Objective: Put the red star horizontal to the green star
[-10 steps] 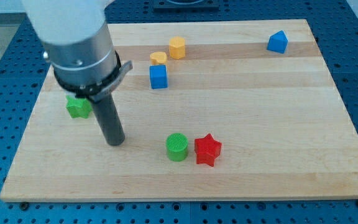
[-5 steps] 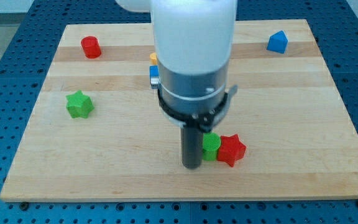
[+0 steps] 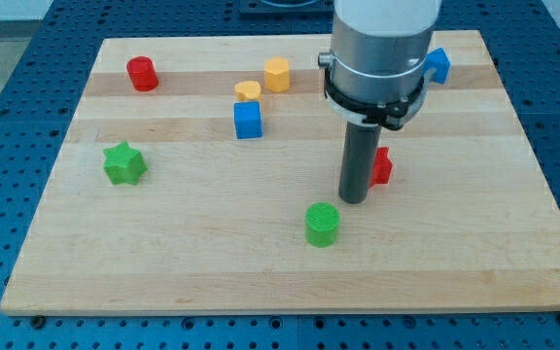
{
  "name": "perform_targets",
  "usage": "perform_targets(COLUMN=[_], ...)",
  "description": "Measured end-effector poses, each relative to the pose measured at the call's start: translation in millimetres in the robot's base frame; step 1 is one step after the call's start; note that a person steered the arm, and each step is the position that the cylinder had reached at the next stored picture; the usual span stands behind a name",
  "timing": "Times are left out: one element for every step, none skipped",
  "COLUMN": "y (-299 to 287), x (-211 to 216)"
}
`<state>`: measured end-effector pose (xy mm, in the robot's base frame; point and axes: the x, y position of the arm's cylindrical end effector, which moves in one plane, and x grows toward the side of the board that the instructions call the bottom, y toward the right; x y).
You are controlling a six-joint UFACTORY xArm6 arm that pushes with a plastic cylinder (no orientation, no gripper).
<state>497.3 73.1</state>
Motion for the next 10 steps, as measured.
perform_targets(y=[51, 54, 27, -3, -2, 1, 1, 41, 85, 75], x=[0, 2, 8, 18, -20, -37, -37, -37, -37, -36])
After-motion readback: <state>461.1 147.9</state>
